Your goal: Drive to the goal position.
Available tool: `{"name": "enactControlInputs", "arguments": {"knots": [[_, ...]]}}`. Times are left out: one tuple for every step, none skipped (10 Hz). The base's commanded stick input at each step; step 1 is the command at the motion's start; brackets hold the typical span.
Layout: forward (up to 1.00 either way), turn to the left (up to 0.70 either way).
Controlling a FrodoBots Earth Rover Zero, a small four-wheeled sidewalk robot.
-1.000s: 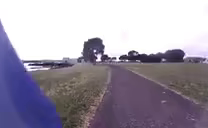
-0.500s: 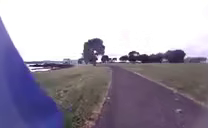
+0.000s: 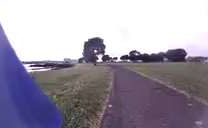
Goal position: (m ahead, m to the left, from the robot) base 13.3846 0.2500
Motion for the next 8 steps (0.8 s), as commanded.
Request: {"name": "enactControlInputs", "arguments": {"knots": [[0.70,-0.14],[0.70,-0.14],[0.70,-0.14],[0.70,-0.14],[0.70,-0.14],[0.70,-0.14],[0.70,-0.14],[0.70,-0.14]]}}
